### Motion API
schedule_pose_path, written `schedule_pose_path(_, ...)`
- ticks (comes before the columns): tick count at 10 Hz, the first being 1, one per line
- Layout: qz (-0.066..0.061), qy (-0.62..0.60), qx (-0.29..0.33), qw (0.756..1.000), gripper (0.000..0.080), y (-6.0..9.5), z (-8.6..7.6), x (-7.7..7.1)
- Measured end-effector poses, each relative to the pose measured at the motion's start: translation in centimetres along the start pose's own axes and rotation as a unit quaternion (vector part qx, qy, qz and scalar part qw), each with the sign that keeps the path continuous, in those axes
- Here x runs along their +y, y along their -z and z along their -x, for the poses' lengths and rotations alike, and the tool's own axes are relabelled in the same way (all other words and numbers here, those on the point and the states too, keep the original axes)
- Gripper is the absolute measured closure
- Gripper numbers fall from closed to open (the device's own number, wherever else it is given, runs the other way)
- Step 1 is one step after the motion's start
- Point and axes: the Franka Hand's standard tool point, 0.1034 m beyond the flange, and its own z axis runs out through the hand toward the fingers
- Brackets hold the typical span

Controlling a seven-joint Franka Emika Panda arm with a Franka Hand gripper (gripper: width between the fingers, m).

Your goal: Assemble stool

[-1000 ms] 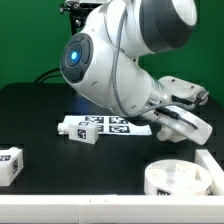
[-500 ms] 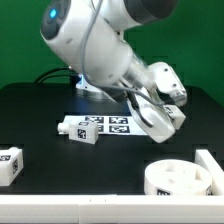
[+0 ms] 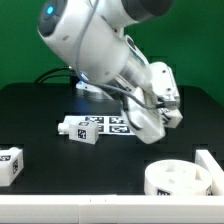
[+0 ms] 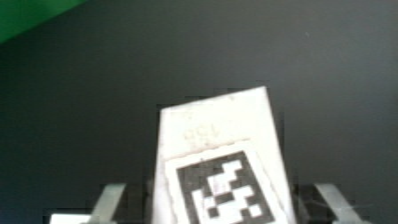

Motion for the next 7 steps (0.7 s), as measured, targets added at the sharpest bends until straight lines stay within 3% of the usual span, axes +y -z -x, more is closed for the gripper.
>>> schedule_pose_path(1, -0.009, -0.005, 0.007, 1.000, 0.0479, -0.04, -0.31, 0.07)
schedule_pose_path(2, -0.004, 0.004, 0.015, 1.000, 0.0479, -0.39, 0.13, 0.10)
schedule_pose_path(6, -0.022, -0.006, 0.021, 1.000, 0.0478, -0.42, -0.02, -0.20)
schedule_pose_path(7, -0.051, -0.024, 0.038, 0.998, 0.0478, -0.19, -0.23, -0.17)
